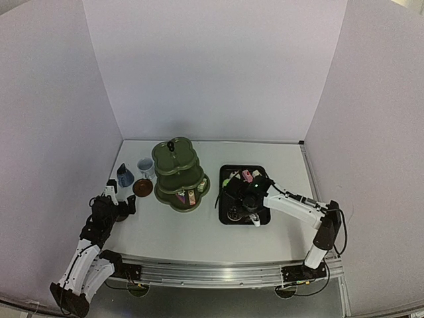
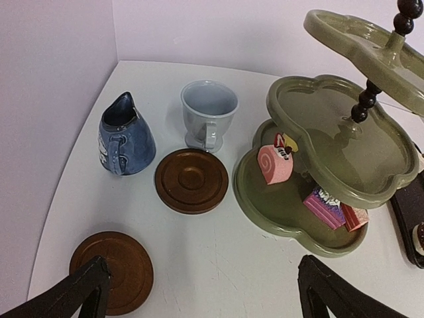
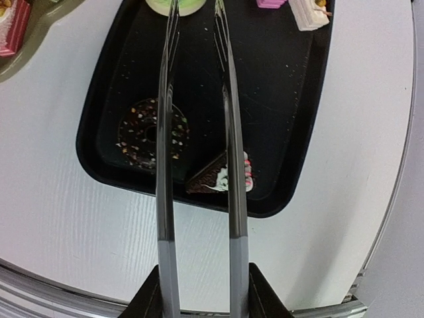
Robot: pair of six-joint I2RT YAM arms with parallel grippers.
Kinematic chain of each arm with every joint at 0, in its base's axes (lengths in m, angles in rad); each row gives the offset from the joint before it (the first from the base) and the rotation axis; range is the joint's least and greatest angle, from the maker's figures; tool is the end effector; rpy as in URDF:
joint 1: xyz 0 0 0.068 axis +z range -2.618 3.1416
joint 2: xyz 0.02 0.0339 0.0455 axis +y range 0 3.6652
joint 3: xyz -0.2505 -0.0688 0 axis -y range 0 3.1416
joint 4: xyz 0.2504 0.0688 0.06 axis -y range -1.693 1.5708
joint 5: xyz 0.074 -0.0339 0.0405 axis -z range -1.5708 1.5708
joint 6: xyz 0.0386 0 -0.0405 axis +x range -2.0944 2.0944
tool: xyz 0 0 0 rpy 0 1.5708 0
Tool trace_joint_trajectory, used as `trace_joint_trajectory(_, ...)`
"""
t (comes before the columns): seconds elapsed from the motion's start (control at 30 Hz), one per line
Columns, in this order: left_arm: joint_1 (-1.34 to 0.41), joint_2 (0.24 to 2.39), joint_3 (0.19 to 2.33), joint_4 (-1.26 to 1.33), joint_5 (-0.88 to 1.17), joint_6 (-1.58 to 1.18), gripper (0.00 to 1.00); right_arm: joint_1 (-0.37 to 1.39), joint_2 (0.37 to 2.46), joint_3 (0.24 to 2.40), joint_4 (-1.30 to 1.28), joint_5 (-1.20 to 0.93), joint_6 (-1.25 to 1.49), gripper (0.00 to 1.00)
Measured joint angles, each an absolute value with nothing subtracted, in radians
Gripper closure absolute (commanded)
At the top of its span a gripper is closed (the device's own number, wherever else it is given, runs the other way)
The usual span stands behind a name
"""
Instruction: Serve the afternoon tea
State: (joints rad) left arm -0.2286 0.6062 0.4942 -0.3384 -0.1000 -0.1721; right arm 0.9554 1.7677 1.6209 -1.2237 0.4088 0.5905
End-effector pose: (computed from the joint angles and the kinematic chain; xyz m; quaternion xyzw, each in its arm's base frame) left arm 0.1673 -0.0350 0.2389 -0.0026 0.8465 -0.0641 0.5285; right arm 0.2130 0.2747 0.2747 -0.1568 0.9618 -0.0762 0.2111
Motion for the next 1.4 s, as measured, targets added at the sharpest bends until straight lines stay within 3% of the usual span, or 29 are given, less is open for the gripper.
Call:
trace_joint_trajectory(0.47,-0.226,0.63,0.494,-0.33,-0.07,-0.157,0.0,0.789,1.69,1.529,-1.175,0.396,0.522,0.63)
trace_joint_trajectory(1.4,-0.22,0.636,0.494,-0.33,-0.055,-0.157,0.01,0.635,1.886,1.507,-0.997,0.305,0.435,0.61)
